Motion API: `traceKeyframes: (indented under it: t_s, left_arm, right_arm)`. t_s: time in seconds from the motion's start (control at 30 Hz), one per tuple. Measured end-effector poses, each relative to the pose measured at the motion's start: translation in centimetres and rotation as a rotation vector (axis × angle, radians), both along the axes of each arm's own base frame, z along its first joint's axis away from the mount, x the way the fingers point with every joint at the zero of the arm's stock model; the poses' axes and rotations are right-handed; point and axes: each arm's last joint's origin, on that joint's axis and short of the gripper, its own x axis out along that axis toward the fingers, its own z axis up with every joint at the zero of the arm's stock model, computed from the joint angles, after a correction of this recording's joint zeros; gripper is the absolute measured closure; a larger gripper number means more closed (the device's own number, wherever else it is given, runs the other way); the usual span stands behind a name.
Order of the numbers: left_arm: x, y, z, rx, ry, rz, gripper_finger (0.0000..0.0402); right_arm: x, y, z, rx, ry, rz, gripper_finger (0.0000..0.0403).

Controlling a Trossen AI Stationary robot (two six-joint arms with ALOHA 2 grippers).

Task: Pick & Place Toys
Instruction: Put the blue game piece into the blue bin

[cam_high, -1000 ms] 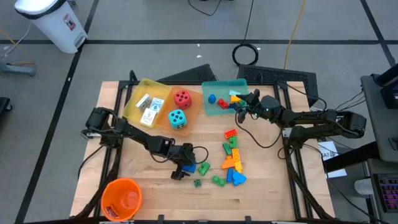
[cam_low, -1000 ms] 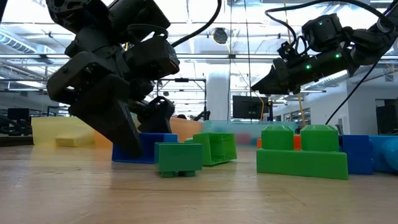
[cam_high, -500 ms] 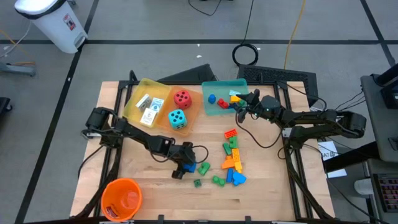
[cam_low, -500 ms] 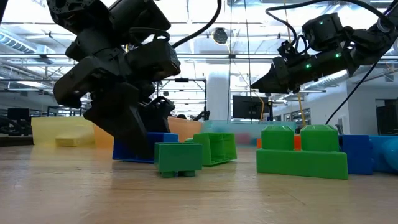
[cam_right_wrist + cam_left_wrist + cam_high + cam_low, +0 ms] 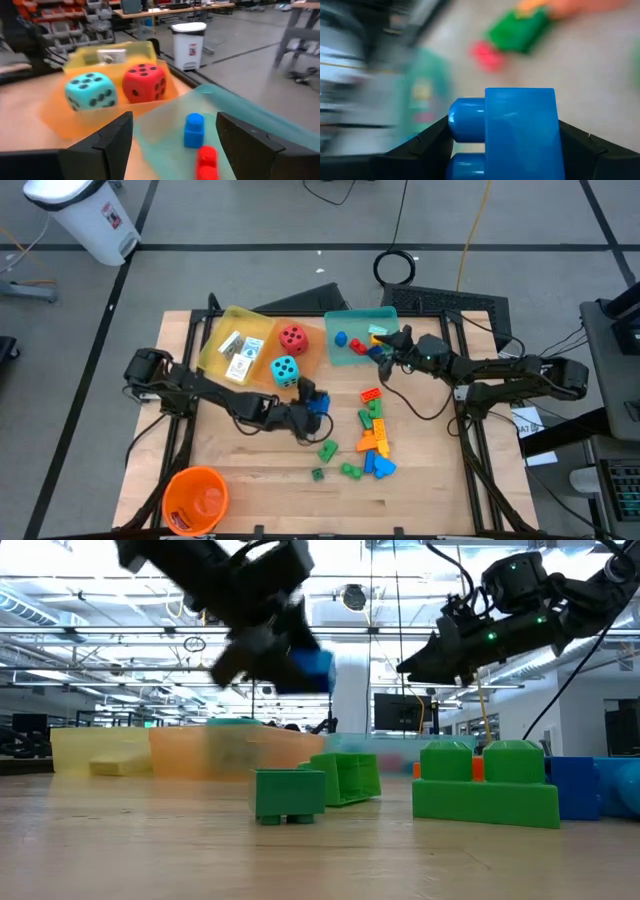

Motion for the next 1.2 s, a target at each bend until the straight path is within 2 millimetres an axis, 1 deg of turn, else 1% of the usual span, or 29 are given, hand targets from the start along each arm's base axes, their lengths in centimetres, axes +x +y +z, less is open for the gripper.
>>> traceKeyframes:
  t_s: [0.07, 0.17, 0.27, 0.4, 0.5, 0.63, 0.87, 1.03, 1.2]
  left_arm:
    - [0.6, 0.4, 1.0, 0.133, -0.034, 0.031, 0.0133]
    - [1.1, 1.4, 1.9, 0.213, -0.09, 0.076, 0.0133]
    - [1.5, 2.6, 2.5, 0.232, -0.139, 0.11, 0.0133]
    - [1.7, 3.8, 2.5, 0.22, -0.145, 0.121, 0.0133]
    - [1.8, 4.1, 2.6, 0.229, -0.145, 0.123, 0.0133]
    - [1.9, 4.1, 2.7, 0.215, -0.156, 0.084, 0.0133]
    - [2.0, 4.0, 2.9, 0.228, -0.171, 0.072, 0.0133]
    - [2.0, 4.0, 2.9, 0.206, -0.183, 0.073, 0.0133]
    - [2.0, 3.9, 2.8, 0.181, -0.189, 0.072, 0.0133]
  right_arm:
    - [0.2, 0.2, 0.2, 0.044, -0.029, 0.041, 0.0149]
    - [0.6, 0.8, 0.6, 0.113, -0.069, 0.145, 0.0148]
    - [1.2, 1.9, 0.9, 0.135, -0.08, 0.256, 0.014]
    - [2.2, 3.8, 1.3, 0.127, -0.101, 0.351, 0.0111]
    - [3.1, 4.8, 2.3, 0.126, -0.13, 0.4, 0.0087]
    - [4.5, 5.4, 2.5, 0.184, -0.156, 0.423, 0.007]
    - [7.3, 5.5, 0.9, 0.265, -0.158, 0.449, 0.0079]
    - [9.2, 5.3, 0.1, 0.322, -0.176, 0.479, 0.0086]
    - [10.5, 5.1, 0.1, 0.333, -0.196, 0.478, 0.0107]
